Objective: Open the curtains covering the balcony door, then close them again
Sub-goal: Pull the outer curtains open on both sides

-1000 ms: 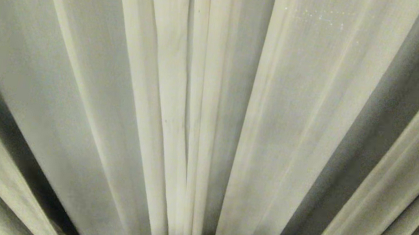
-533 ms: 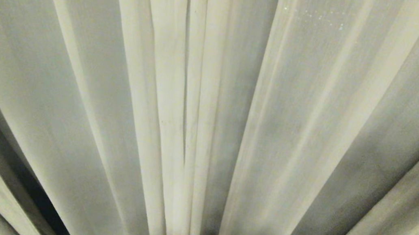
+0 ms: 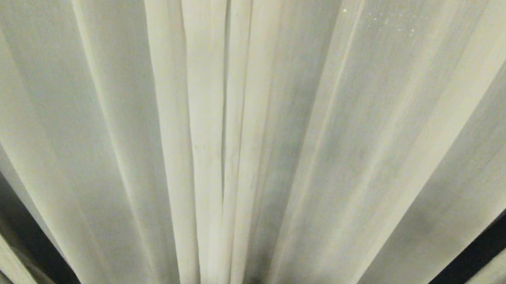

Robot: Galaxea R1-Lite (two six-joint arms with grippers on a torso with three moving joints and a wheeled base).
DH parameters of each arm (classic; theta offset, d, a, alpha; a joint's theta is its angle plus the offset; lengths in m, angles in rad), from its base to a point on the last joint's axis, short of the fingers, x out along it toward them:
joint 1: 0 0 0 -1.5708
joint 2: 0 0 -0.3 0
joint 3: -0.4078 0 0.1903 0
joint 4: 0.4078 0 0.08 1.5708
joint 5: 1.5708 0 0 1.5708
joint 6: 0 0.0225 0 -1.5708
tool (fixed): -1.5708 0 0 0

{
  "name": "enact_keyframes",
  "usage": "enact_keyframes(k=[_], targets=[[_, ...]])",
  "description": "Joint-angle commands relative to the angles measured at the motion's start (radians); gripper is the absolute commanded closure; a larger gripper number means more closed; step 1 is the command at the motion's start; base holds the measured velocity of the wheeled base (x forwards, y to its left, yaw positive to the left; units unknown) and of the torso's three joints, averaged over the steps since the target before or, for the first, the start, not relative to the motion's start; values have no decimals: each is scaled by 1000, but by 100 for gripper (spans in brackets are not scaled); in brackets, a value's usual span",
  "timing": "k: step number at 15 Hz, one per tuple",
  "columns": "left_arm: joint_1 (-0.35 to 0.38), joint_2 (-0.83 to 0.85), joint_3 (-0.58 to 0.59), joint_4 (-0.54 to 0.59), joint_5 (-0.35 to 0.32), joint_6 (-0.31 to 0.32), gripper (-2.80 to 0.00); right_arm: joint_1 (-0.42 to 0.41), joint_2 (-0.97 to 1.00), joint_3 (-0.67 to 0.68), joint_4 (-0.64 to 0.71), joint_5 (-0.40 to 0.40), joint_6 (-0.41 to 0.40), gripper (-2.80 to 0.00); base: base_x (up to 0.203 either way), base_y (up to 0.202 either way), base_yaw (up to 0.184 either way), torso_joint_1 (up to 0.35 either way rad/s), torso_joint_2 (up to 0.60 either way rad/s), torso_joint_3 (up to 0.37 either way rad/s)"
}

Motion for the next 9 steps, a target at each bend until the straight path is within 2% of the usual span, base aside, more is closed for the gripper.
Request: enact_keyframes(k=[1, 4, 6, 8, 9], targets=[[0, 0, 0, 0, 0, 0, -280, 79, -163, 10, 107, -67, 4, 0, 0, 0, 0, 0, 0, 0], [0, 0, 0, 0, 2, 0, -280, 98, -324, 11, 337, -123, 12, 0, 0, 0, 0, 0, 0, 0], [0, 0, 0, 0, 2, 0, -280, 94, -322, 11, 470, -148, 27, 0, 0, 0, 0, 0, 0, 0], [0, 0, 0, 0, 2, 0, -280, 105, -323, 8, 500, -155, 82, 0, 0, 0, 0, 0, 0, 0], [0, 0, 0, 0, 1, 0, -280, 150, -334, 6, 509, -157, 110, 0, 0, 0, 0, 0, 0, 0]])
